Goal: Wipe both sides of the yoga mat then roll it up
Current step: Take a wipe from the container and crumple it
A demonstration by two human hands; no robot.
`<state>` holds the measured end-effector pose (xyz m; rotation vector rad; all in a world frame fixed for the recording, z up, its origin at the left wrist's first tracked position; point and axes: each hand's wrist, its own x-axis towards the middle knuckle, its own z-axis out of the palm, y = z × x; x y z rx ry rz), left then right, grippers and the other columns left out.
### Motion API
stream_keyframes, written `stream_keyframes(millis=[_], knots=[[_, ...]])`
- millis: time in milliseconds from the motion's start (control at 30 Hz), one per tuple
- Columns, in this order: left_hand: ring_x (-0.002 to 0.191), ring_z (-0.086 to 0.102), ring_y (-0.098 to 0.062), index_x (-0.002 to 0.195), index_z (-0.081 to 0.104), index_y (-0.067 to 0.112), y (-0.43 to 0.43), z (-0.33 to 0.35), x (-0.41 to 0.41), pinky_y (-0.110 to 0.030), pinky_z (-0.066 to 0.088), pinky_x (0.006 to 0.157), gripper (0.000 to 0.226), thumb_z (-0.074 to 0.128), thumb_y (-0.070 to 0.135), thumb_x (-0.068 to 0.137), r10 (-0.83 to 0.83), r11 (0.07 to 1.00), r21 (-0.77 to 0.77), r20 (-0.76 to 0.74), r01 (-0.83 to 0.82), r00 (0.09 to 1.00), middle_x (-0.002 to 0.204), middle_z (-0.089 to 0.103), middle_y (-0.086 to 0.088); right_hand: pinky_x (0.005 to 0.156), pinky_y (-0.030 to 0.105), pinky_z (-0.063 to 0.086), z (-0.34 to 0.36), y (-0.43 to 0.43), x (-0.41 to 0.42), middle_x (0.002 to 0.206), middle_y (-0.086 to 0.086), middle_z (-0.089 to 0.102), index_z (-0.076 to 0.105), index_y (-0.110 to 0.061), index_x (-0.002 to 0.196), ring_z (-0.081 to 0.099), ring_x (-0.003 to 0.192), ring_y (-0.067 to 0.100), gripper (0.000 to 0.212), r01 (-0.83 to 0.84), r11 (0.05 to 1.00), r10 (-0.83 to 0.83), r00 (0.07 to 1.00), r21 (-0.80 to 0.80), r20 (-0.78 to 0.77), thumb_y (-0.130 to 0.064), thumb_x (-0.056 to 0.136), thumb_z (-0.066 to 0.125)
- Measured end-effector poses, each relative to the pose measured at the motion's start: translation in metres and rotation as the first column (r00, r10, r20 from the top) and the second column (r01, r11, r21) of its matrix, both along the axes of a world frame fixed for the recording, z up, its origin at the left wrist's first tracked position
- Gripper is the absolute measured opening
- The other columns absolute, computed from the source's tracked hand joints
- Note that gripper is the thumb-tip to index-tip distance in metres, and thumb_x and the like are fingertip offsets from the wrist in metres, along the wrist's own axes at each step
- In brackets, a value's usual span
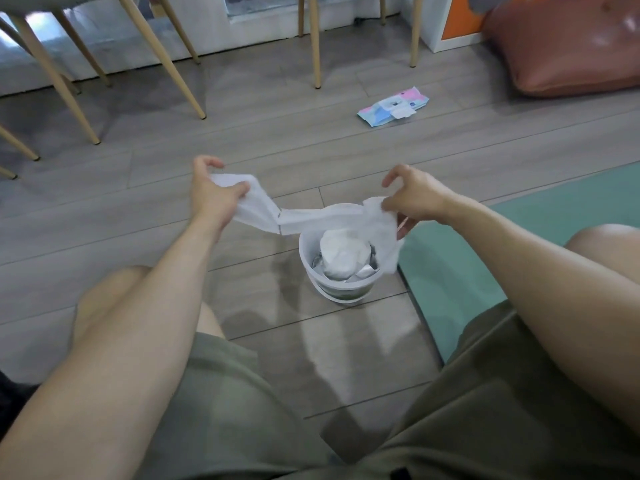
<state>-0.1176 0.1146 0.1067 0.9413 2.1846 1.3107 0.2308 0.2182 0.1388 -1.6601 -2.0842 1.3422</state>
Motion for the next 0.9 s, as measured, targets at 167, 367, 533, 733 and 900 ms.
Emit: stream_keyframes(millis=[167,367,533,733,900], knots=[[0.069,0.055,-0.014,0.090,0.050,0.026,0.013,0.013,0.040,-0.034,0.043,0.063,0.034,0.082,0.028,0.079,-0.231,0.970,-0.106,-0.145,0.217,0.962,0.081,0.057,0.003,0.060,0.058,0.064,0.019,-0.033,-0.033,0.105,0.030,0.060,0.066,-0.020,0.113,0.074,0.066,0.037,0.031,-0.235,0.972,0.228,0.947,-0.002,-0.225,0.000,0.100,0.046],[0.080,0.060,-0.013,0.080,0.078,0.025,0.010,0.013,0.055,-0.031,0.044,0.075,0.024,0.098,0.029,0.067,-0.330,0.938,-0.041,0.192,0.344,0.924,0.087,0.069,0.001,0.087,0.042,0.061,0.021,-0.043,-0.043,0.121,-0.002,0.073,0.065,-0.024,0.120,0.076,0.089,0.016,0.032,-0.463,0.855,0.453,0.886,0.235,0.095,-0.008,0.093,0.056],[0.096,0.074,-0.018,0.102,0.083,0.017,0.003,0.014,0.063,-0.024,0.054,0.077,0.023,0.089,0.018,0.080,-0.336,0.936,0.019,0.354,0.352,0.873,0.104,0.080,0.000,0.090,0.041,0.052,0.011,-0.039,-0.038,0.101,-0.001,0.066,0.073,-0.021,0.101,0.062,0.097,0.025,0.012,-0.459,0.695,0.398,0.887,0.554,0.235,-0.027,0.091,0.070],[0.113,0.073,-0.023,0.115,0.081,0.019,0.002,0.026,0.075,-0.036,0.055,0.097,0.038,0.072,0.051,0.095,-0.488,0.864,0.051,0.328,0.501,0.808,0.117,0.079,-0.002,0.079,0.035,0.050,0.016,-0.042,-0.053,0.085,-0.006,0.069,0.061,-0.023,0.100,0.060,0.079,0.015,0.011,-0.288,0.753,0.413,0.907,0.592,-0.084,-0.031,0.097,0.067],[0.101,0.073,-0.023,0.116,0.078,0.009,-0.008,0.023,0.076,-0.035,0.057,0.089,0.037,0.081,0.035,0.090,-0.597,0.772,0.045,0.394,0.634,0.699,0.120,0.077,-0.013,0.063,0.034,0.049,0.010,-0.035,-0.052,0.063,-0.003,0.064,0.059,-0.025,0.094,0.059,0.059,0.010,0.014,-0.033,0.887,0.135,0.973,0.461,-0.189,-0.035,0.097,0.068]])
